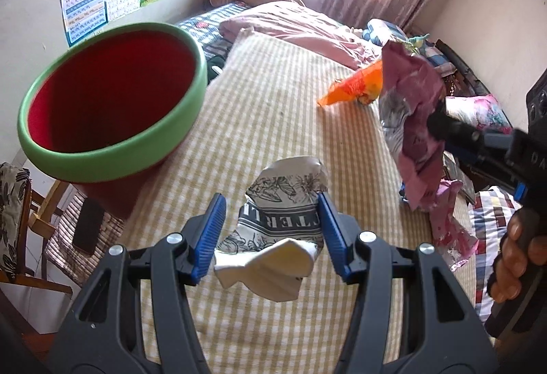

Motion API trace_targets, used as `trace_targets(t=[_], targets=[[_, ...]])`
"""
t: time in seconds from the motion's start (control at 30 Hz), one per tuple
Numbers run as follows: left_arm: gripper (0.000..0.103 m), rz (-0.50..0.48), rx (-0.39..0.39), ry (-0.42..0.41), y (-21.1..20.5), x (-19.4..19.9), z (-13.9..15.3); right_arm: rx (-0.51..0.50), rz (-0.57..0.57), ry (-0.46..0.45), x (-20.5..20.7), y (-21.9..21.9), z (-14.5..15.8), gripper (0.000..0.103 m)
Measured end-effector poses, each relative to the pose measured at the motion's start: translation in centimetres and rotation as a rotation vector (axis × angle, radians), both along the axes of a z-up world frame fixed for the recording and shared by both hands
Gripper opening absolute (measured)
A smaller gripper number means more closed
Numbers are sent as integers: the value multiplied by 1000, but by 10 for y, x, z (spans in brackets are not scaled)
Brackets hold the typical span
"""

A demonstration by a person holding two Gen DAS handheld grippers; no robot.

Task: Collect trash
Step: 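Carry the white paper with the left tool toward the red bin while the right tool holds the pink bag, then open the left tool over the red bin to drop the white paper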

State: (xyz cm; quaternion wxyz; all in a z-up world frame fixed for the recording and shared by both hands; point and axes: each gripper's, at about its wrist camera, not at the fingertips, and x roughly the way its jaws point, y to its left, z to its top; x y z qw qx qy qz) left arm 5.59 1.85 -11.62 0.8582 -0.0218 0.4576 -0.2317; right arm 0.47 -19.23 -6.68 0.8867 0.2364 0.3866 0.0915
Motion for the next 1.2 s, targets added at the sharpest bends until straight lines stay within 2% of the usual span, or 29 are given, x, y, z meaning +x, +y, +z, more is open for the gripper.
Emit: trace_targets(t=[0.57,0.83,1.2], targets=[[53,30,-23,-22,40,21,8,-13,-1,12,18,39,-3,30],[53,29,-40,-47,58,44,21,-21,-37,3,29,53,-1,31],[53,19,-59,-60,81,75,25,-32,-85,4,46,73,1,31]])
